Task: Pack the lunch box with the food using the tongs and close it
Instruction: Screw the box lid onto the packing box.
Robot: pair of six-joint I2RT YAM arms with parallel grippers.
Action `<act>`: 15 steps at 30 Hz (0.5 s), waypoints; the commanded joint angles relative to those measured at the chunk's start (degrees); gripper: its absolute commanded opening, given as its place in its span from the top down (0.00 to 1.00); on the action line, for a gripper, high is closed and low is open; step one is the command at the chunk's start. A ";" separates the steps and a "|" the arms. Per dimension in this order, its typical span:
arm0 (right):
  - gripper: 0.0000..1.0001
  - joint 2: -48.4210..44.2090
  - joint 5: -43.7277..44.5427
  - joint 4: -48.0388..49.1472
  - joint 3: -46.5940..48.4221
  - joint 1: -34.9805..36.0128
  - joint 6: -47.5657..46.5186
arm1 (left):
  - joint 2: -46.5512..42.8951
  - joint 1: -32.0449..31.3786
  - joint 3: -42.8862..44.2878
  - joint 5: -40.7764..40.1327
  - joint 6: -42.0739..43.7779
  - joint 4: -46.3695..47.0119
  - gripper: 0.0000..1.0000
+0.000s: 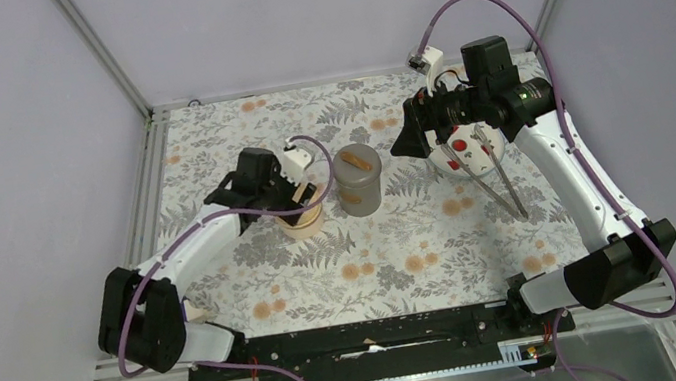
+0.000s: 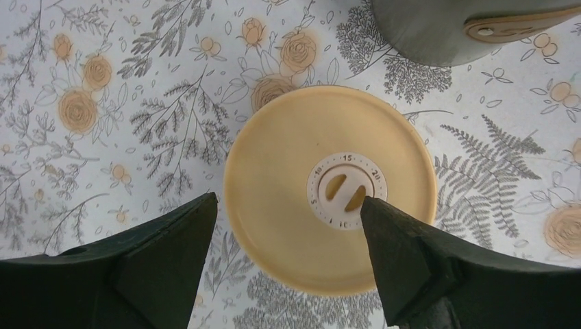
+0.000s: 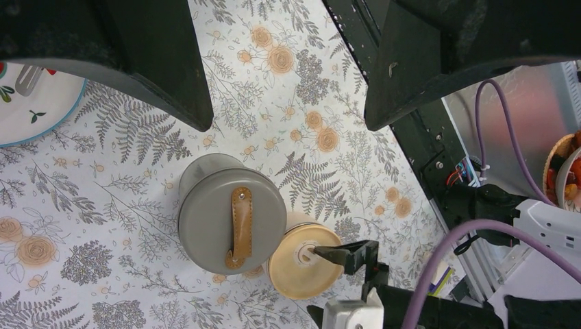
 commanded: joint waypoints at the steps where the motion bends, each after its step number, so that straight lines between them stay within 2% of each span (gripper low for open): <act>1: 0.11 0.06 0.08 0.17 0.87 -0.40 -0.68 | -1.11 0.58 11.33 -0.83 -1.64 -10.48 0.13; 6: 0.11 -0.07 -0.21 0.23 0.77 -0.41 -0.72 | -1.28 0.58 17.65 1.05 -1.84 -14.26 0.14; 15: 0.11 -0.78 -0.19 0.16 0.57 -0.41 -0.90 | 0.13 0.76 14.85 8.00 -2.26 -18.58 0.27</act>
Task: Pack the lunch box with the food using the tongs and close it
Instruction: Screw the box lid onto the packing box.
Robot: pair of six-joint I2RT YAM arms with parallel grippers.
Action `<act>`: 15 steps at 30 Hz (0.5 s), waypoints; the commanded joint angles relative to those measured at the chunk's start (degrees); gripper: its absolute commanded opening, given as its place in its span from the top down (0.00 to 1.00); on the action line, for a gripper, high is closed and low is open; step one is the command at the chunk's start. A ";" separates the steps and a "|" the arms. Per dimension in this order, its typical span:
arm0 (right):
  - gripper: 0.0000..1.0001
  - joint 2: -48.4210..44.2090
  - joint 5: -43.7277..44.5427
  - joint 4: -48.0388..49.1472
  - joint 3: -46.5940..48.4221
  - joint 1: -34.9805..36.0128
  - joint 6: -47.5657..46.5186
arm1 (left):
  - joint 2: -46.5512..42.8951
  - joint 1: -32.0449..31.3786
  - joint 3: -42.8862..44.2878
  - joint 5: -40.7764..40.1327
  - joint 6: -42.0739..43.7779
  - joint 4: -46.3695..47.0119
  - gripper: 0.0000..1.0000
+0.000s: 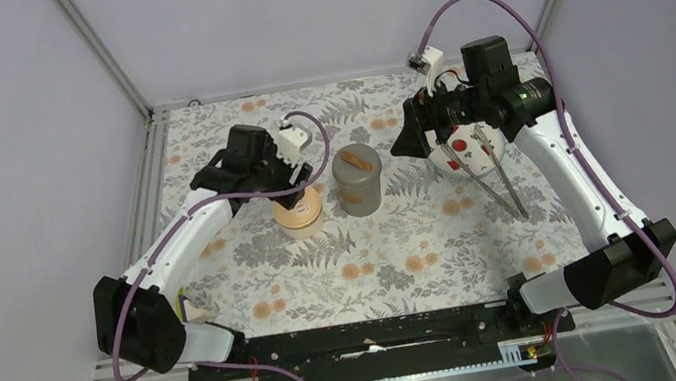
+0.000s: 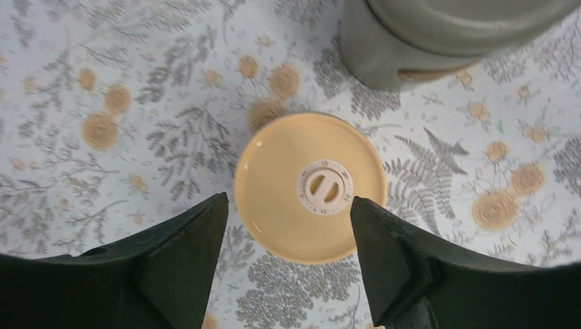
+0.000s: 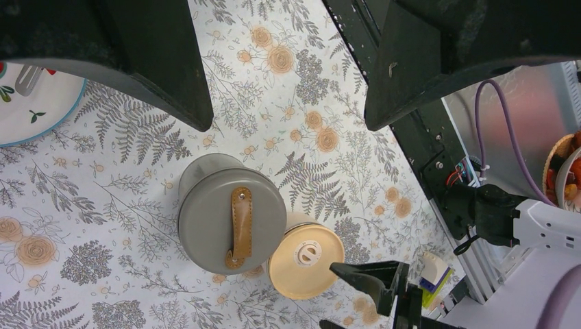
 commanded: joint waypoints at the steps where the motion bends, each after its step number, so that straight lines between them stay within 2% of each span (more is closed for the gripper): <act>1: 0.11 -0.83 -0.07 0.18 0.57 -0.43 -0.88 | 0.72 0.37 -1.02 4.39 -1.12 -2.91 0.29; 6: 0.11 -0.74 -0.06 0.14 0.45 -0.45 -0.86 | 2.73 0.41 -2.32 3.60 -1.05 -3.14 0.34; 15: 0.11 -0.87 0.10 0.19 0.19 -0.41 -0.77 | 7.37 0.52 -4.26 3.65 -0.16 -1.64 0.34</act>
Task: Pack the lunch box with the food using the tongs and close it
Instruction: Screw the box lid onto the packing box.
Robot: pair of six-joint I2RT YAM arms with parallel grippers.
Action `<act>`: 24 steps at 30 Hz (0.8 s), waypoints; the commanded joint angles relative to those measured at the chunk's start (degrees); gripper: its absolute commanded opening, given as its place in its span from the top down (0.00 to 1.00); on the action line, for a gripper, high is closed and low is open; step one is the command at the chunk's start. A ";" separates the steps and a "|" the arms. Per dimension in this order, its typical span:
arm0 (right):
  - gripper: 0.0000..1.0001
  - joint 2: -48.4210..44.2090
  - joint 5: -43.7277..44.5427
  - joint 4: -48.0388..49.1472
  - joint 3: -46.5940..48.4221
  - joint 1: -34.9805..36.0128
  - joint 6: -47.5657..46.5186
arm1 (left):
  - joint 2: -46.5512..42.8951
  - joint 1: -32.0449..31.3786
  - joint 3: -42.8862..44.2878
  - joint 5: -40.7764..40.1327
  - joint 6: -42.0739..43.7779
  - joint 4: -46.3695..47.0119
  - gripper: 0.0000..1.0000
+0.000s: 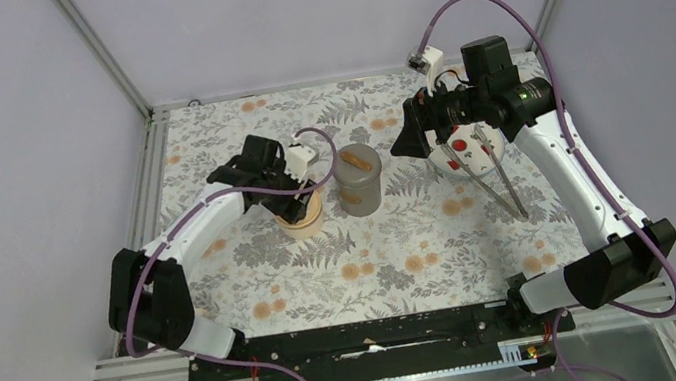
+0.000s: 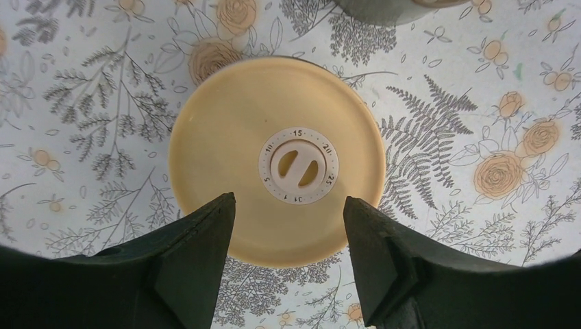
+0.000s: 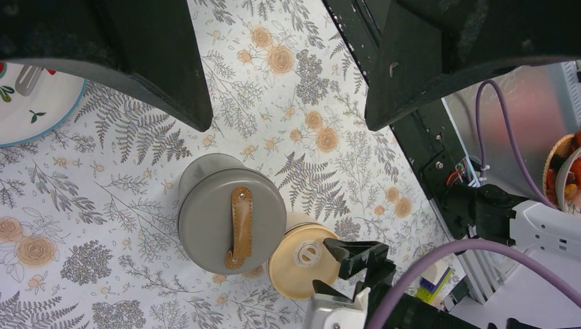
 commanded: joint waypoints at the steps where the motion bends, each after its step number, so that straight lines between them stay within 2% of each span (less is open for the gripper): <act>1: 0.11 -0.89 0.09 0.06 0.28 -0.41 -0.75 | 2.04 0.36 -1.66 0.91 0.35 2.99 0.33; 13: 0.10 -0.26 0.31 -1.09 1.25 -0.41 -1.45 | 7.67 0.71 -6.09 -1.99 1.46 6.42 0.32; 19: 0.10 -0.09 0.22 -1.14 1.01 -0.41 -1.58 | 8.91 0.74 -8.09 -0.14 1.45 6.89 0.32; 24: 0.10 0.23 0.34 -1.08 0.82 -0.41 -1.64 | 8.64 1.04 -6.47 1.65 0.78 5.63 0.30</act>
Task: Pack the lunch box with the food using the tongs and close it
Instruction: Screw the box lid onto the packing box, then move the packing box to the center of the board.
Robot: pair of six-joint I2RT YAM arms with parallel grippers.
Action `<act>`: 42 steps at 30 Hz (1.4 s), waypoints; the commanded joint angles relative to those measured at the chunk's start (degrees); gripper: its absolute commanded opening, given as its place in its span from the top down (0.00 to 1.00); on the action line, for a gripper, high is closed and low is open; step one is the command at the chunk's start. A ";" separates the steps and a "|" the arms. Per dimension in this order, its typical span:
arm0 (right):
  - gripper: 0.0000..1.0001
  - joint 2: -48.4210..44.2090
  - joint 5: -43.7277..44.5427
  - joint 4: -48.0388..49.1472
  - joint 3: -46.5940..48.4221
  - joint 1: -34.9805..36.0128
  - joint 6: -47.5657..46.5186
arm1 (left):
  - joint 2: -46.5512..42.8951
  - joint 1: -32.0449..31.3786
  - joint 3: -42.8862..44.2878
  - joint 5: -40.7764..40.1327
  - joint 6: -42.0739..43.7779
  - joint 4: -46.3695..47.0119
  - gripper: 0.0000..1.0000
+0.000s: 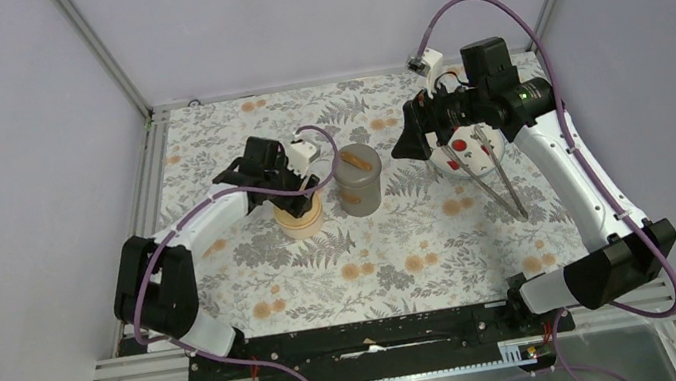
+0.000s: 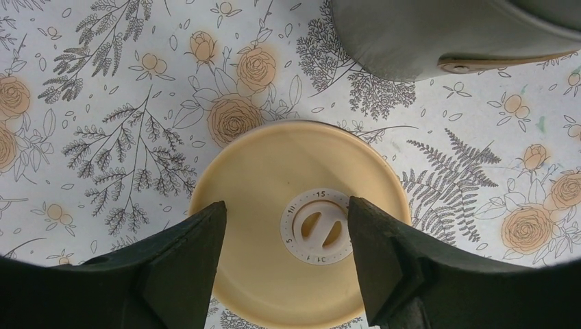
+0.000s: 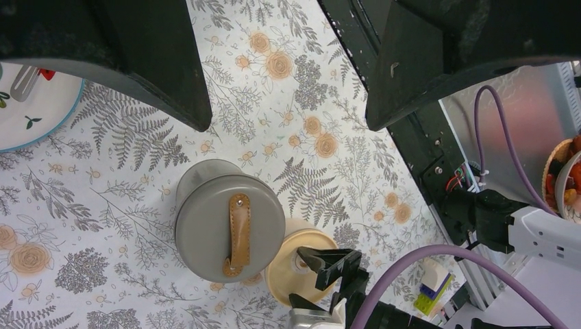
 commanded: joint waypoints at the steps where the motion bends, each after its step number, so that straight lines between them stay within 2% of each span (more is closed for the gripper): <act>1: 0.09 0.30 0.33 0.08 0.86 -0.41 -1.02 | 4.05 0.52 -2.18 0.08 0.28 -7.17 0.30; 5: 0.09 0.34 0.41 0.06 1.22 -0.41 -0.91 | 1.72 1.49 2.45 0.40 -0.57 -8.72 0.25; 10: 0.09 0.61 0.51 0.07 1.33 -0.41 -0.98 | -1.91 2.66 12.22 0.11 -1.01 -12.39 0.18; 15: 0.09 0.66 0.48 0.06 1.01 -0.41 -1.11 | -5.59 4.58 18.62 1.93 1.46 -19.32 0.11; 19: 0.09 0.53 1.47 -0.64 0.32 -0.40 -1.92 | -8.99 6.09 12.67 0.69 3.45 -22.46 0.11; 24: 0.08 -0.62 3.34 -1.47 -1.95 -0.40 -2.86 | -14.38 6.71 -0.39 -0.04 3.73 -20.40 0.10; 28: 0.07 -1.80 4.81 -1.46 -4.61 -0.49 -3.19 | -15.55 6.82 -7.21 -0.40 2.31 -16.74 0.09; 35: 0.05 -3.15 6.77 -1.38 -7.63 -1.04 -3.76 | -11.53 6.83 -10.96 1.42 0.45 -8.77 0.10; 42: 0.04 -3.19 6.48 -1.19 -10.39 -2.78 -3.88 | -5.99 6.74 -9.10 2.78 -3.71 0.26 0.11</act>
